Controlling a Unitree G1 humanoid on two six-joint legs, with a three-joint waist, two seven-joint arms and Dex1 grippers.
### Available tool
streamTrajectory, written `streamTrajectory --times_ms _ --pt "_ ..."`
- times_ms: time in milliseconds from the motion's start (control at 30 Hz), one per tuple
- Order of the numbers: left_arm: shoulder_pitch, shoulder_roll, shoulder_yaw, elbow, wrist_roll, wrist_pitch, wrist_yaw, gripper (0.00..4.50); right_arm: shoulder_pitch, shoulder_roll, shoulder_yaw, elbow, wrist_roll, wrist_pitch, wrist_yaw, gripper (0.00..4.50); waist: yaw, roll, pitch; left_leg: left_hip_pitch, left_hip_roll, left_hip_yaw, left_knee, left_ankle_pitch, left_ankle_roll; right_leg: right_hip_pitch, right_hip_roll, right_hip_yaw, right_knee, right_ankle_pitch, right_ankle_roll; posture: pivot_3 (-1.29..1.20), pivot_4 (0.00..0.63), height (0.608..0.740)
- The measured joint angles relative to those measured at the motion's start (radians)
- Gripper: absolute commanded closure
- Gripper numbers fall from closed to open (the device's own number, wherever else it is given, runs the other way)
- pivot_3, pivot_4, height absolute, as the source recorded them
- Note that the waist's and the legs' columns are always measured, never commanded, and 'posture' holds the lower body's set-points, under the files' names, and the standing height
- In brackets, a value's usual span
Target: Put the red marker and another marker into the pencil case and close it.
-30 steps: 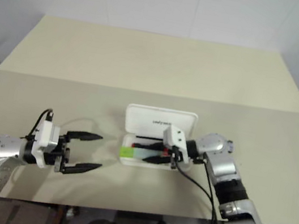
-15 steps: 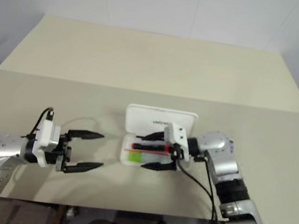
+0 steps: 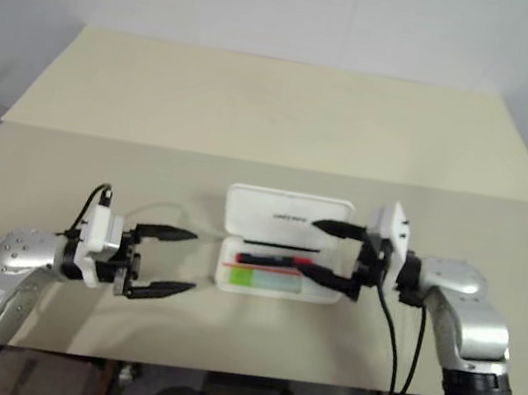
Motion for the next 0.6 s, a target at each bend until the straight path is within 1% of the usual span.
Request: streamTrajectory --times_ms 100,200,300,500,600 --pt "-0.011 -0.016 -0.027 -0.024 0.0 0.018 0.021 0.43 0.081 0.001 -0.076 -0.004 -0.018 -0.01 -0.105 0.05 0.002 0.0 0.0 0.0 0.0 0.0 0.0 0.0 0.0 0.0 0.0 0.0 0.0 0.0 0.0 0.0 0.15 0.74" --pt "-0.011 -0.027 -0.034 -0.025 0.001 0.028 0.038 0.43 0.138 0.008 -0.102 -0.001 -0.042 -0.03 -0.169 0.05 0.003 0.0 0.0 0.0 0.0 0.001 0.0 0.0 0.0 0.0 0.0 0.0 0.0 0.0 0.0 0.0 0.15 0.74" --pt "-0.014 -0.039 -0.037 -0.024 0.002 0.032 0.045 0.43 0.16 0.019 -0.105 0.016 -0.07 -0.075 -0.217 0.05 0.002 0.0 0.0 0.0 0.0 0.001 0.0 0.0 0.0 0.0 0.0 0.0 -0.001 0.0 0.0 0.0 0.15 0.74" --pt "-0.028 -0.081 -0.058 -0.009 0.012 0.026 0.063 0.43 0.179 0.073 -0.137 0.147 -0.163 -0.188 -0.388 0.05 0.01 0.0 0.0 0.0 0.0 0.002 0.0 0.0 0.0 0.0 0.0 0.001 -0.001 0.0 0.0 0.0 0.15 0.74" --pt "-0.046 -0.106 -0.073 -0.004 0.026 0.018 0.07 0.43 0.154 0.113 -0.145 0.204 -0.223 -0.239 -0.513 0.05 0.009 0.0 0.0 0.0 0.0 0.002 0.0 0.0 0.0 0.0 0.0 0.001 -0.001 0.0 0.0 0.0 0.15 0.74"
